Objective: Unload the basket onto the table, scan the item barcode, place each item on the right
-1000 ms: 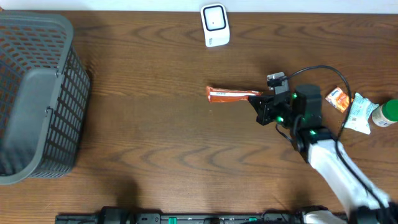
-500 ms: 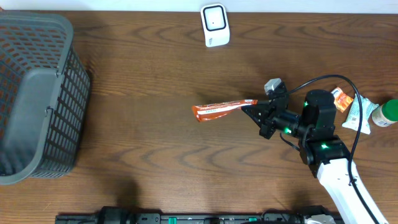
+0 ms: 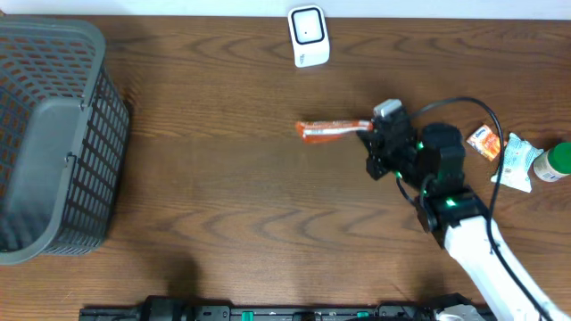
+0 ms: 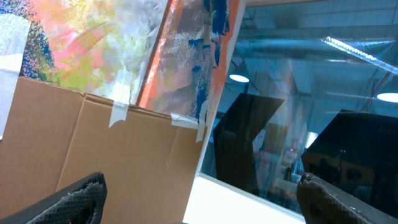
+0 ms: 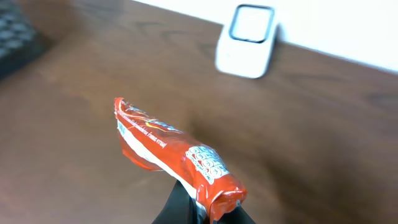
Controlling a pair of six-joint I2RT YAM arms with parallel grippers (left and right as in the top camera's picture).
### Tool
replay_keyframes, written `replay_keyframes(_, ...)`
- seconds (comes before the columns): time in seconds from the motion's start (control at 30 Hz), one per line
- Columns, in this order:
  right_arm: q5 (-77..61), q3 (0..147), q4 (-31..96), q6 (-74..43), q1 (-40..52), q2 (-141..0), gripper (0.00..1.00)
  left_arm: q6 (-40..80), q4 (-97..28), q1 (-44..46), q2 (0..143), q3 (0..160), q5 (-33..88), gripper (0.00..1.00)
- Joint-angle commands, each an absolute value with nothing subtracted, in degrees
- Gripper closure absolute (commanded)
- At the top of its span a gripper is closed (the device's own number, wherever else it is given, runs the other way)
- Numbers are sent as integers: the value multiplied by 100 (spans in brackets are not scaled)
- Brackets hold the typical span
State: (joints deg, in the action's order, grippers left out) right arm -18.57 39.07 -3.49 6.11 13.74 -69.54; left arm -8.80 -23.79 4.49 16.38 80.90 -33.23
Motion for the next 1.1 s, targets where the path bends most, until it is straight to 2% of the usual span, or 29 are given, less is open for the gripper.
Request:
replay_keyframes(0.0,-1050,4650,-449,1160,1426,-7588,99,-849,-2359,425,1612,8086,-3371,2)
replay_keyframes(0.2,-801,6195,-423,1780,1439,-8991,99,-849,-2357,425,1612,8086,-3371,2)
replay_keyframes(0.4,408,7887,-401,2788,1610,-10431,99,-849,-2357,425,1610,8084,-3371,2)
replay_keyframes(0.67,943,9682,-390,4075,1774,-11845,99,-849,-2357,425,1610,8086,-3371,2)
replay_keyframes(0.87,1260,10331,-460,5011,1968,-12495,99,-847,-2357,425,1612,8086,-3371,2)
replay_keyframes(1.07,1511,10361,-642,5787,2305,-12881,99,-849,-2357,425,1612,8084,-3371,2)
